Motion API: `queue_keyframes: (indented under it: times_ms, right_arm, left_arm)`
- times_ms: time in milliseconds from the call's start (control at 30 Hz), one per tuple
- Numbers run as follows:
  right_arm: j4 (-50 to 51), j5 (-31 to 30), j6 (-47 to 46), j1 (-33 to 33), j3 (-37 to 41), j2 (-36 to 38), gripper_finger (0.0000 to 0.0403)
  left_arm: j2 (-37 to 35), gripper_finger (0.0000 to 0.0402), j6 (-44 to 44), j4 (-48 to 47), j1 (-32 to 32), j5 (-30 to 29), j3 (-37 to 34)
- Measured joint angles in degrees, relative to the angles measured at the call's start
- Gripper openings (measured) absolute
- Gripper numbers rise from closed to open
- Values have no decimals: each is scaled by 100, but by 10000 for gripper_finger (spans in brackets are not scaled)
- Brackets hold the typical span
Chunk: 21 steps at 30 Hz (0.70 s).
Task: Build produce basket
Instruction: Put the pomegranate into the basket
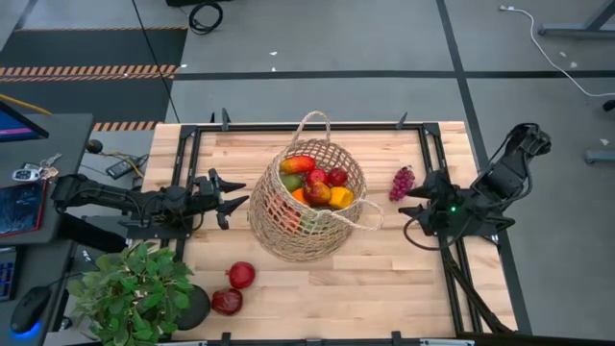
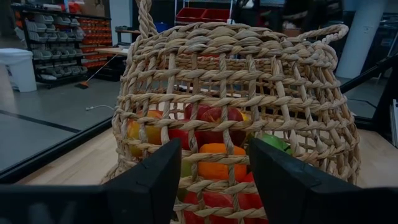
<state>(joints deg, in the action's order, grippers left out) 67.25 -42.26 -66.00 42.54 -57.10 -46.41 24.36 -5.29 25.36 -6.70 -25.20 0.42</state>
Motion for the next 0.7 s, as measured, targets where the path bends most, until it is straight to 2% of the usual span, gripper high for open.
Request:
queue_keyframes:
  times_ms: [267,533,700]
  right_arm:
    - [-1355,-235,343,92,1489,890,276]
    - [-3263,-429,1668,90,2731,1532,275]
    - [-3835,-470,2016,90,3238,2056,255]
  left_arm:
    - [-2,194,0,0,-1,0,0]
    - [-1,193,-1,0,0,1,1]
    - [-2,195,1,0,0,1,0]
